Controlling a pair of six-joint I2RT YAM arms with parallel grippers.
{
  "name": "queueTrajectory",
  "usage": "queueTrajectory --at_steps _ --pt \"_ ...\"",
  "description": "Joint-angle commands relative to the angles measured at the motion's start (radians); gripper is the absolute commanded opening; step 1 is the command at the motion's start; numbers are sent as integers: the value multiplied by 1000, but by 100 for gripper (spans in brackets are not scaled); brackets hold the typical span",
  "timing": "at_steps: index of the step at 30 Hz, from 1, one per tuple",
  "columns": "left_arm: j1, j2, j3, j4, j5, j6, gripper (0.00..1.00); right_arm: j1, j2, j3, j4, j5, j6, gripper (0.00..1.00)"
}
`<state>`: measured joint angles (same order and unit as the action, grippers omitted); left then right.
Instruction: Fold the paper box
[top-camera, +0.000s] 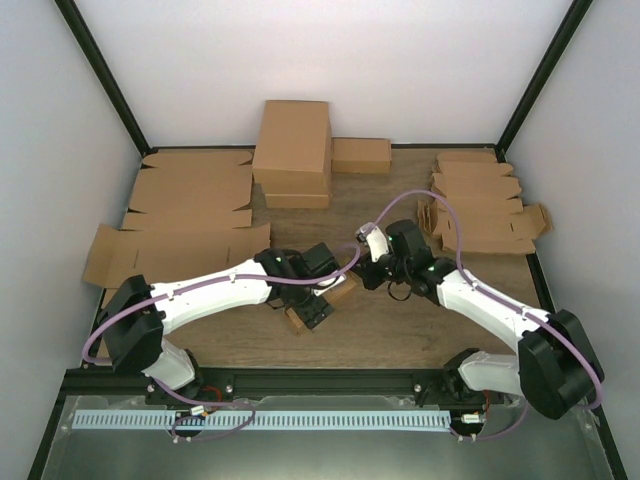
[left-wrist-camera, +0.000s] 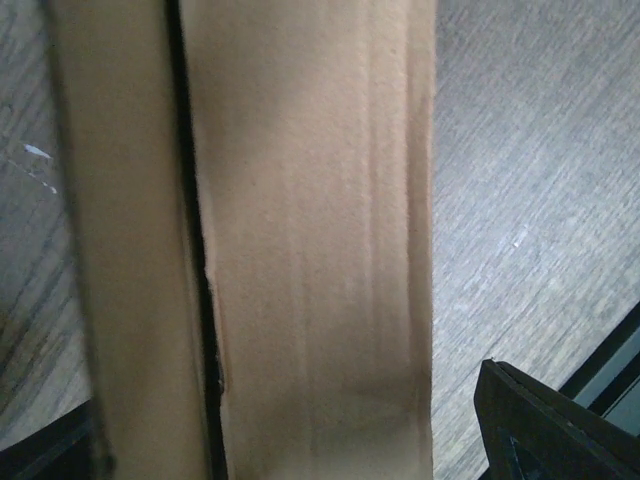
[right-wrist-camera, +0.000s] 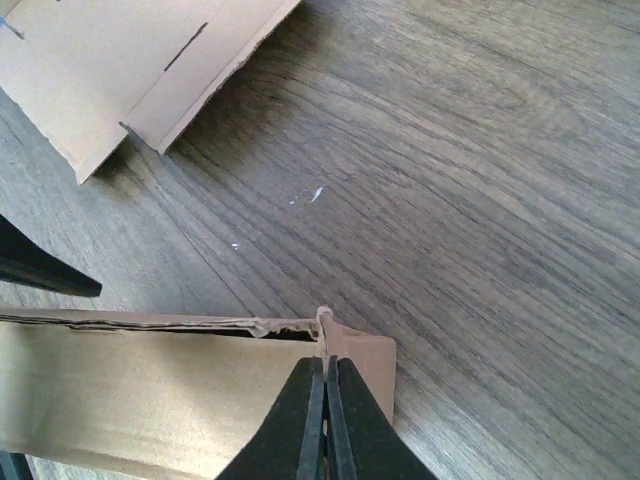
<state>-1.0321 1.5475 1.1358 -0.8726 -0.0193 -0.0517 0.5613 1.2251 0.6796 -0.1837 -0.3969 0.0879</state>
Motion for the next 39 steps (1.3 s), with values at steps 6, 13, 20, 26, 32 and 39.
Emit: queueTrajectory --at_steps 6,13,20,26,32,39 --pt "12 6 62 53 -66 -19 91 41 -58 60 -119 126 86 1" --pt "39 29 62 160 6 -88 90 64 -97 52 -149 139 120 2" --pt "42 72 57 187 10 -91 85 76 -100 48 -157 119 156 2" --pt "41 108 54 188 -8 -95 79 85 -107 69 -184 119 201 5" --pt "41 115 50 193 -13 -90 73 89 -94 93 -224 154 232 6" --pt "58 101 55 200 4 -89 74 89 -88 131 -258 158 252 6"
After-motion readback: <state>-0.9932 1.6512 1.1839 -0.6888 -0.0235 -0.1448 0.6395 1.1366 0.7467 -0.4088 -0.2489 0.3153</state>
